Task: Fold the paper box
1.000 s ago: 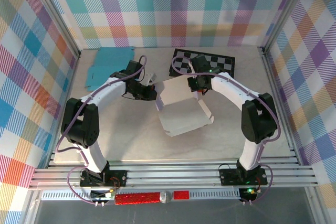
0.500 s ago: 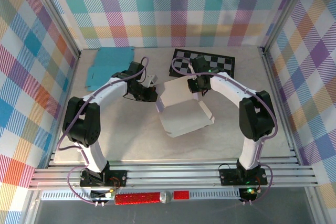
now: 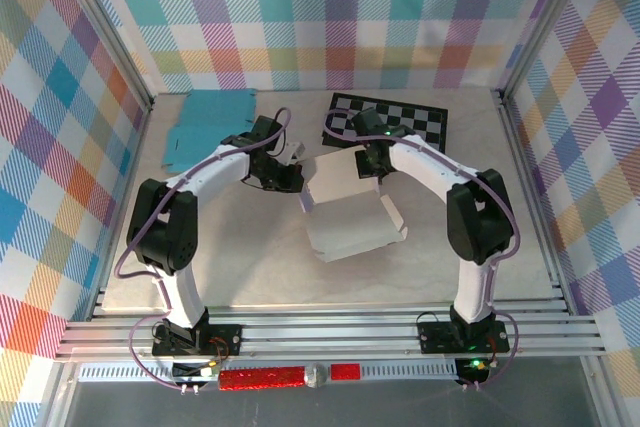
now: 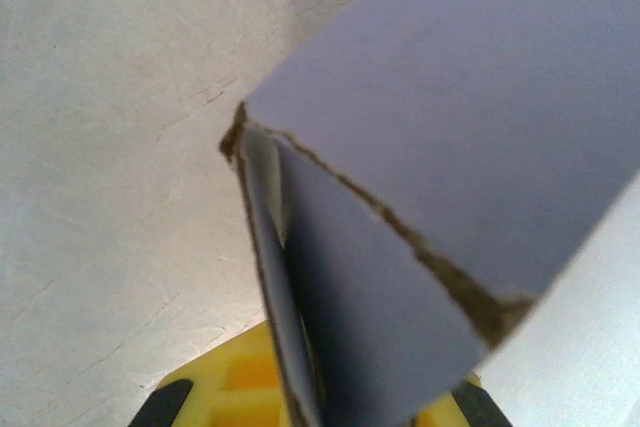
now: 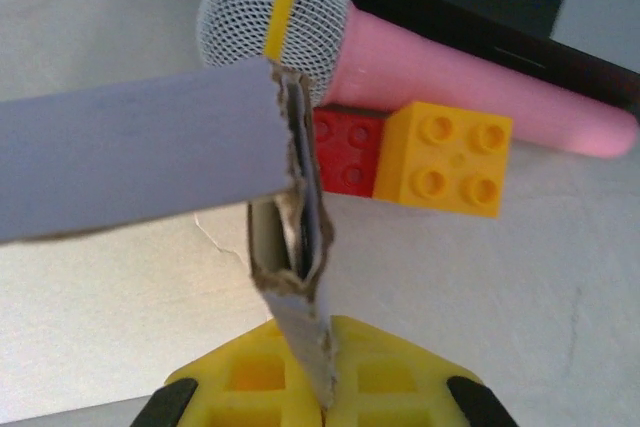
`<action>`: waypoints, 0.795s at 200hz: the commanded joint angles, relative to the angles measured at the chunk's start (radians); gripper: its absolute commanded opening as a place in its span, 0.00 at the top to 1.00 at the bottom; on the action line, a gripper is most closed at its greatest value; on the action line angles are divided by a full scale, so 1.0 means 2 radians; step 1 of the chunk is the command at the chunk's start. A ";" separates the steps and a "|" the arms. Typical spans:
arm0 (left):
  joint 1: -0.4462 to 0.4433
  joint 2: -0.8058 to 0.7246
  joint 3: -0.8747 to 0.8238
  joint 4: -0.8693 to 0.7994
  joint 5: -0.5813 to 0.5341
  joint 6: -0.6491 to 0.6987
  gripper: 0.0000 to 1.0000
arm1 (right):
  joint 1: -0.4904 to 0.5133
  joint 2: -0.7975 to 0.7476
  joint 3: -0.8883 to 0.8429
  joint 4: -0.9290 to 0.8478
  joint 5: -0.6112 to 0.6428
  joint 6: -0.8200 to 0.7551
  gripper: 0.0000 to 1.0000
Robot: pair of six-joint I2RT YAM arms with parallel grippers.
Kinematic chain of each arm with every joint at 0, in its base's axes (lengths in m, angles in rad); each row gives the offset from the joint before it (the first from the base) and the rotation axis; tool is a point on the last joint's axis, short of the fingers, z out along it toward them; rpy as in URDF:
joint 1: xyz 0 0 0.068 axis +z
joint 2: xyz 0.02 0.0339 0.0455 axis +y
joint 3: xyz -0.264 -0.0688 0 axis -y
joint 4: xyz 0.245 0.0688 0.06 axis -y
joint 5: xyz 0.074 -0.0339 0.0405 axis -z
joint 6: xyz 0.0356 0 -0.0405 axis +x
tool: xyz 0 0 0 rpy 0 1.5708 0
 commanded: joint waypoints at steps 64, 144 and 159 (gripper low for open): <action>-0.010 0.026 0.030 -0.043 -0.061 -0.044 1.00 | 0.052 0.062 0.081 -0.183 0.163 0.167 1.00; -0.012 0.039 0.016 -0.023 -0.074 -0.078 0.96 | 0.052 0.053 0.059 -0.138 0.101 0.141 1.00; -0.014 0.040 0.007 -0.008 -0.077 -0.088 0.89 | 0.052 0.050 0.052 -0.134 0.094 0.139 1.00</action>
